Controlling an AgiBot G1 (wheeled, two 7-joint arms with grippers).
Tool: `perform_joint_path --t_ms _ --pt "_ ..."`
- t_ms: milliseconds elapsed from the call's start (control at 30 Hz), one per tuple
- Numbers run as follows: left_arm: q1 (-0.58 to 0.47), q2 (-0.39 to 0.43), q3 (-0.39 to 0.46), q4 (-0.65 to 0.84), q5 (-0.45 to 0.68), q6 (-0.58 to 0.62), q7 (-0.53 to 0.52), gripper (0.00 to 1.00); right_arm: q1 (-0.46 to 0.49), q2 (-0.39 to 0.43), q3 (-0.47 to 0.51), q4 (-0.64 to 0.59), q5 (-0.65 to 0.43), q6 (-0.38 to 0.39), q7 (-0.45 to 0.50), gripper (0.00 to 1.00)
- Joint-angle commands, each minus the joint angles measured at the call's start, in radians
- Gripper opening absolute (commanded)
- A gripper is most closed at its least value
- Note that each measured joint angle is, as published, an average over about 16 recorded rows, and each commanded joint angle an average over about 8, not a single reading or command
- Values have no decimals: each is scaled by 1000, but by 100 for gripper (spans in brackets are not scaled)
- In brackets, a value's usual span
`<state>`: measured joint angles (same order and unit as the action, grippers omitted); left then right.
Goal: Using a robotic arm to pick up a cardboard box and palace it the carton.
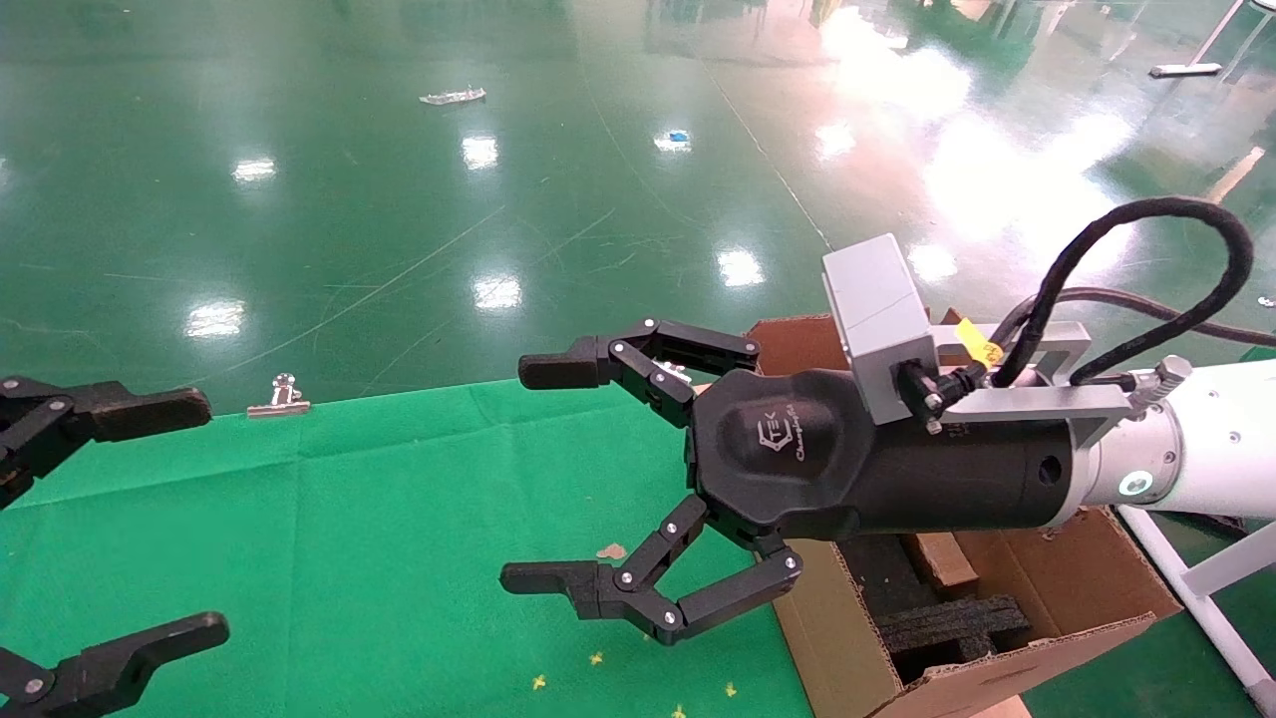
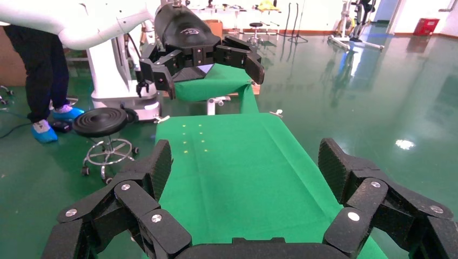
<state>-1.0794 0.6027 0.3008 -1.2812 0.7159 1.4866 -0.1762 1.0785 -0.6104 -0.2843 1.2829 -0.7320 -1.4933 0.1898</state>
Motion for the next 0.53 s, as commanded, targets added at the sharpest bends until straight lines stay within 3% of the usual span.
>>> perform_joint_path --t_ms 33,533 --pt "0 0 0 0 0 0 0 100 0 0 0 0 0 0 0 100" --pt "0 0 0 0 0 0 0 100 0 0 0 0 0 0 0 100"
